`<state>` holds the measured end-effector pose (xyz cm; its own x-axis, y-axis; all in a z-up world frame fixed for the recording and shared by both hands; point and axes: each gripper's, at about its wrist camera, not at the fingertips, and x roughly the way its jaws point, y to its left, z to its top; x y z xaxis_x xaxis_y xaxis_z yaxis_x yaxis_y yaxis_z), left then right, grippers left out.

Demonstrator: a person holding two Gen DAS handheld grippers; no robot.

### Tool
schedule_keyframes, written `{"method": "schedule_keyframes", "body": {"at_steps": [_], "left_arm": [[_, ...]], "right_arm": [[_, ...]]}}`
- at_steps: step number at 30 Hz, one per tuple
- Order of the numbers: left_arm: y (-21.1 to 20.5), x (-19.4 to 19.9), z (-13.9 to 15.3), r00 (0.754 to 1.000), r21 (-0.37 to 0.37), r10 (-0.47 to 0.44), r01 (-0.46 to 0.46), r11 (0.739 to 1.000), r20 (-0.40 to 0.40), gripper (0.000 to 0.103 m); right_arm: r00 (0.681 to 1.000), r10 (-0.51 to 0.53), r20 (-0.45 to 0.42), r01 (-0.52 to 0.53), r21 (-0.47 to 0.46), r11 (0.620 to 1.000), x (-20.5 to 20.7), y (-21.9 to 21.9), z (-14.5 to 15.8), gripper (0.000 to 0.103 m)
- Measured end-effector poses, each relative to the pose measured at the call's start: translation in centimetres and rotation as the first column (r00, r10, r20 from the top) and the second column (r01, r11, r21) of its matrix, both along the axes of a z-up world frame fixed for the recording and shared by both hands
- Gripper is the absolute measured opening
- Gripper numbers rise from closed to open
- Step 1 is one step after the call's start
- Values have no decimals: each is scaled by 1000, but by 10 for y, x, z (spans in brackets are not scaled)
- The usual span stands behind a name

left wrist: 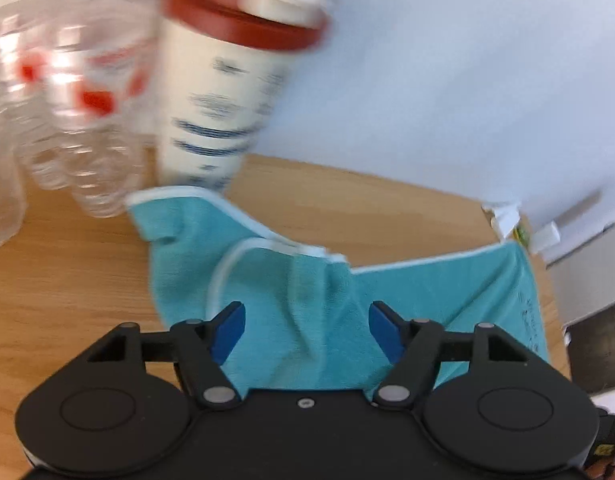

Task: Fold towel

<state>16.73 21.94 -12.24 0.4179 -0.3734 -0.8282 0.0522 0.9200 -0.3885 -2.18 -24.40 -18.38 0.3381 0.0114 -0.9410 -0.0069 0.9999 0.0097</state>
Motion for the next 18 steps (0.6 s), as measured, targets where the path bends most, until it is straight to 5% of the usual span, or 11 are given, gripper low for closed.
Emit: {"method": "schedule_keyframes", "body": {"at_steps": [7, 15, 18], "left_arm": [[38, 24, -17, 994, -9, 109, -110, 994, -24, 71], [-9, 39, -27, 994, 79, -93, 89, 993, 49, 70], [-18, 42, -34, 992, 93, -120, 116, 989, 45, 59]], "right_arm": [[1000, -12, 15, 12, 2, 1000, -5, 0, 2, 61], [1000, -14, 17, 14, 1, 1000, -5, 0, 2, 61], [1000, -21, 22, 21, 0, 1000, -6, 0, 1, 62]]}}
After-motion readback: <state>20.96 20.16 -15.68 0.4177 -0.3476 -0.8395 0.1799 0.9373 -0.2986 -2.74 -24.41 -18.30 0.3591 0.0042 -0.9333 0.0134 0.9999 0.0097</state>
